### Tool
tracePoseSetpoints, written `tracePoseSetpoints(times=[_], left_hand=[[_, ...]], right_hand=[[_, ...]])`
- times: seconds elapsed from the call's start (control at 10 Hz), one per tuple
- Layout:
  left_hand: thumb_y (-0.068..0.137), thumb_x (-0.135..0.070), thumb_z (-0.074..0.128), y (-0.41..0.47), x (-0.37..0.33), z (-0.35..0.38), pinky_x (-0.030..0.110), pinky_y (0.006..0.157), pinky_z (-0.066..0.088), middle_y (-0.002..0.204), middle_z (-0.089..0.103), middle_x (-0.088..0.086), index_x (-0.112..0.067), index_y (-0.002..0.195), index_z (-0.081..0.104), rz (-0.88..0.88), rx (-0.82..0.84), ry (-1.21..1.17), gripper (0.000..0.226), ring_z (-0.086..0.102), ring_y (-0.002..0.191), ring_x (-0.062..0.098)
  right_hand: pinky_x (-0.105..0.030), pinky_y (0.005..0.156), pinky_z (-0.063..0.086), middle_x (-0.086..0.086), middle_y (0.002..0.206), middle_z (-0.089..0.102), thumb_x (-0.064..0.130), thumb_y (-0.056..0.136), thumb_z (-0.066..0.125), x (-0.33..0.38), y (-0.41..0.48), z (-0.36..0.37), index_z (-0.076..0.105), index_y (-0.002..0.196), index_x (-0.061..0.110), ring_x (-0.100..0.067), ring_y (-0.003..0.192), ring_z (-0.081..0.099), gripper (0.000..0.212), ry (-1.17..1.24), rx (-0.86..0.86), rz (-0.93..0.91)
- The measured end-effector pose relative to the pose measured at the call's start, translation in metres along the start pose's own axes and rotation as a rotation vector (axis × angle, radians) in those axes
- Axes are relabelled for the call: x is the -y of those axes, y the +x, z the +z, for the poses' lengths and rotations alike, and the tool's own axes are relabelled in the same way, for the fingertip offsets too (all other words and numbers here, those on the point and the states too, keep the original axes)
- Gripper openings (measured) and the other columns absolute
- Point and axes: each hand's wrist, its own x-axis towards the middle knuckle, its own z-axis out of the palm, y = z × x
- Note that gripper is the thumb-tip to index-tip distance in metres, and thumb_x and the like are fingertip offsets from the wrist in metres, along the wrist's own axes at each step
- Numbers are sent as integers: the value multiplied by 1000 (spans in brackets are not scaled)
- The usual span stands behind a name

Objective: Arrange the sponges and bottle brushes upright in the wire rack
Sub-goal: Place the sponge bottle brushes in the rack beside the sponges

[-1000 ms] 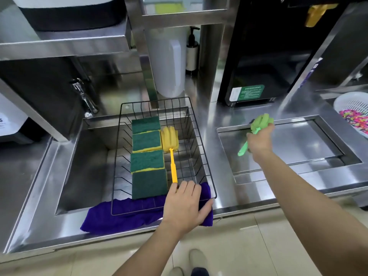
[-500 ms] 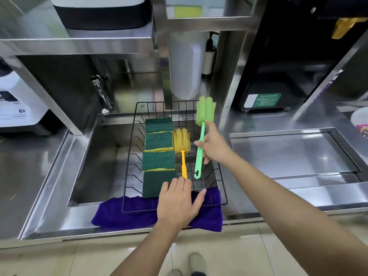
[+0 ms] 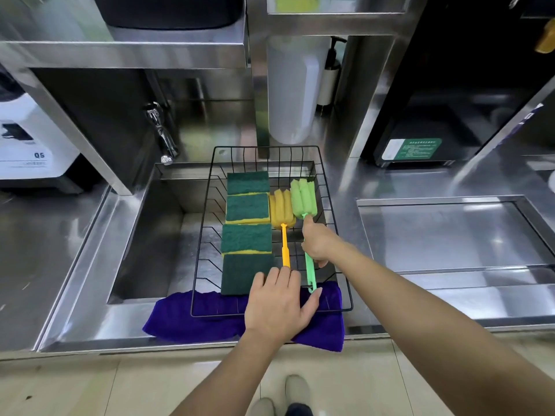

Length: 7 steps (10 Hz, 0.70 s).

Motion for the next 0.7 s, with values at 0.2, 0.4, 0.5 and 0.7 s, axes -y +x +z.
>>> tracePoseSetpoints(times=[0.2, 0.4, 0.5, 0.7], left_hand=[[88, -52, 38, 0, -1, 1, 35, 56, 44, 65, 58, 4, -11, 70, 59, 2, -7, -4, 50, 52, 61, 24], [89, -51, 39, -1, 0, 2, 34, 56, 43, 64, 57, 5, -10, 70, 59, 16, 13, -19, 49, 52, 60, 25], [89, -52, 38, -1, 1, -3, 34, 57, 44, 65, 57, 4, -11, 70, 59, 11, 58, -19, 50, 53, 61, 24], [90, -57, 31, 7, 4, -17, 34, 72, 51, 93, 69, 2, -12, 111, 65, -99, 97, -137, 61, 62, 85, 22]], right_hand=[[-43, 86, 51, -27, 130, 51, -4, 88, 41, 8, -1, 5, -13, 144, -4, -41, 111, 56, 78, -144, 40, 44], [-41, 85, 49, -20, 129, 54, 3, 88, 45, 12, -5, 5, 15, 142, -5, -37, 116, 53, 63, -150, -37, 107], [-38, 85, 45, -16, 131, 52, 11, 90, 47, 14, -13, -1, 35, 132, 3, -34, 119, 51, 44, -163, -119, 87], [-35, 73, 40, -15, 118, 60, 21, 90, 44, 13, -28, -45, 48, 117, 10, -35, 105, 57, 30, -151, -266, -71]])
